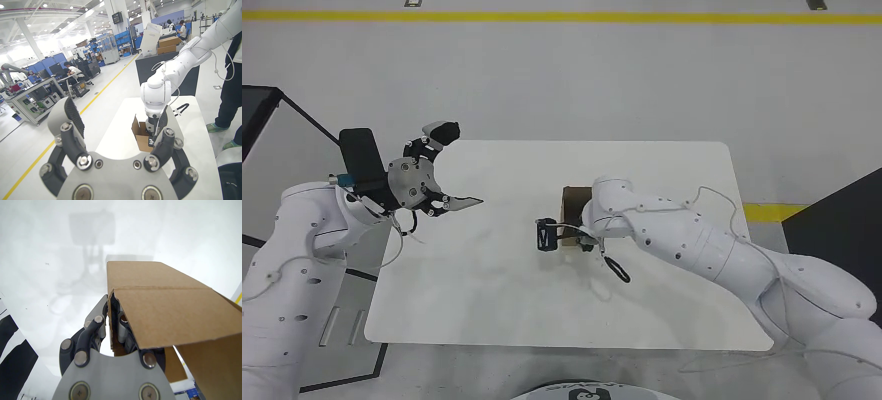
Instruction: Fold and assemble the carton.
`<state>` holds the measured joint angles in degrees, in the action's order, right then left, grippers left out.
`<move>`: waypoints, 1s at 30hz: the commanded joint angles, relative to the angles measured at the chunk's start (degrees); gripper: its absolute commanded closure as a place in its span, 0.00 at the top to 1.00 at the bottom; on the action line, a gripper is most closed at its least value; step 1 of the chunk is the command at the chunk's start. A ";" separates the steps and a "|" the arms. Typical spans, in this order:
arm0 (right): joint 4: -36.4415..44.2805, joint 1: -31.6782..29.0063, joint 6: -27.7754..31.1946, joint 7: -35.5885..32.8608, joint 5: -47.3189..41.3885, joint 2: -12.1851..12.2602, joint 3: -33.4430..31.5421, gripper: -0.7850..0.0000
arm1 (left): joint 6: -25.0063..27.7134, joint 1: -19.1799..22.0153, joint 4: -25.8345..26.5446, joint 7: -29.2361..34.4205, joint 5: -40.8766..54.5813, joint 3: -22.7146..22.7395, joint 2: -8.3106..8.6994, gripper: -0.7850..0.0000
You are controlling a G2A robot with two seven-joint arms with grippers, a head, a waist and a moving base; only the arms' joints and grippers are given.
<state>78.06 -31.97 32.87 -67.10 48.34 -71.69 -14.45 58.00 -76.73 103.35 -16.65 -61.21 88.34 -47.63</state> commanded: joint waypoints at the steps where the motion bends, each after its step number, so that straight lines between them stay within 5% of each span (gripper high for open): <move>1: -0.32 0.00 -0.29 -1.19 0.19 -0.38 0.24 0.00 | 0.00 0.00 0.00 0.00 0.00 0.00 0.00 1.00; 21: -2.64 -1.78 -4.05 -1.71 7.78 -3.22 1.12 0.00 | 0.00 0.00 0.00 0.00 0.00 0.00 0.00 1.00; 24: -2.80 -2.28 -4.14 -1.56 8.37 -3.35 0.88 0.34 | 0.00 0.00 0.00 0.00 0.00 0.00 0.00 1.00; 30: -2.57 -3.05 -4.42 -2.09 8.87 -3.60 0.20 0.72 | 0.00 0.00 0.00 0.00 0.00 0.00 0.00 1.00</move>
<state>75.33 -34.94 28.63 -69.03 57.15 -75.25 -14.07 58.00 -76.73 103.35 -16.65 -61.21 88.34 -47.63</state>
